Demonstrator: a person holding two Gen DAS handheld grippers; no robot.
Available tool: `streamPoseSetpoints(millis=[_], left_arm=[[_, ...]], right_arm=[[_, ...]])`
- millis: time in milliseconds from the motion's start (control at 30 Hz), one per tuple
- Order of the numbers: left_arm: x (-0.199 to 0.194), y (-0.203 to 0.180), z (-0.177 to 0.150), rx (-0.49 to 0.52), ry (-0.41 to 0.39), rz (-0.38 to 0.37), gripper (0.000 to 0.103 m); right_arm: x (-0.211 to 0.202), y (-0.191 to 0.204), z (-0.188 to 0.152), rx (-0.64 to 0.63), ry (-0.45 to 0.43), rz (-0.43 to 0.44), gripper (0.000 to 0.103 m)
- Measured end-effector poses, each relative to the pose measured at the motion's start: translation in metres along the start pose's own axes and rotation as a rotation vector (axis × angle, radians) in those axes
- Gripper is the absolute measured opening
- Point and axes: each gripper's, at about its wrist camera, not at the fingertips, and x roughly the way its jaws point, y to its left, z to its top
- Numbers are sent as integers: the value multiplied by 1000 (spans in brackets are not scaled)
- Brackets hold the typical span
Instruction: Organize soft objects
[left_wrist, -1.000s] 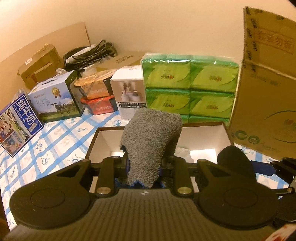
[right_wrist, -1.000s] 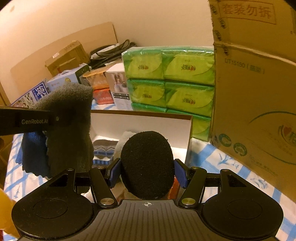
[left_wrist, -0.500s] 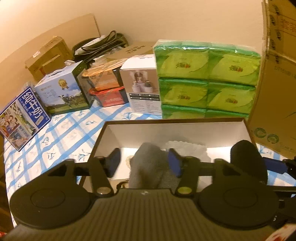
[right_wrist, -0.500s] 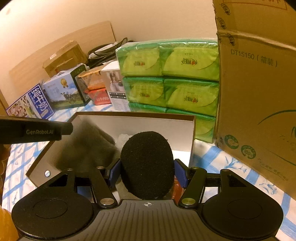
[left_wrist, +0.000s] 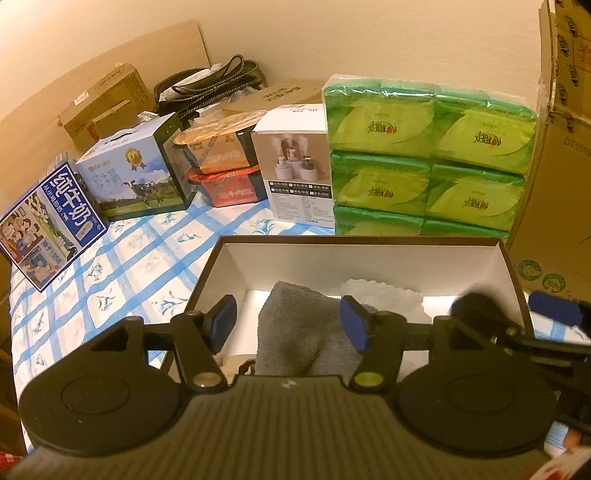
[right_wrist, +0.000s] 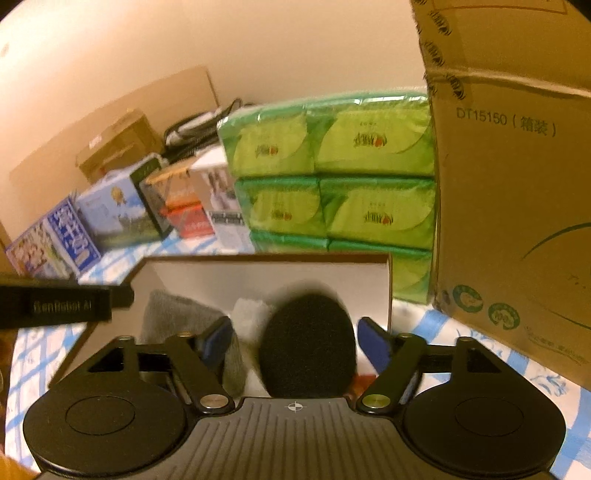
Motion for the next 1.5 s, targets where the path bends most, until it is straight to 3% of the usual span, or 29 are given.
streamPoseSetpoints(millis=[833,1300,1433,1500], left_arm=[[-10,1,-11,-13,21,-9,60],[-89,18,-34,-40,-51,-89,64],[-124,23,-49,-35,-92,-130,76],[-142,23,-57,-18,-125,-144,76]], right_arm=[[-21,-1,-11,-11,33,2,82],[-91,9,-25,2,-24,33,88],[-121,11,-36,3,-45,42,89],[-138,13,-43,0,-57,51,90]])
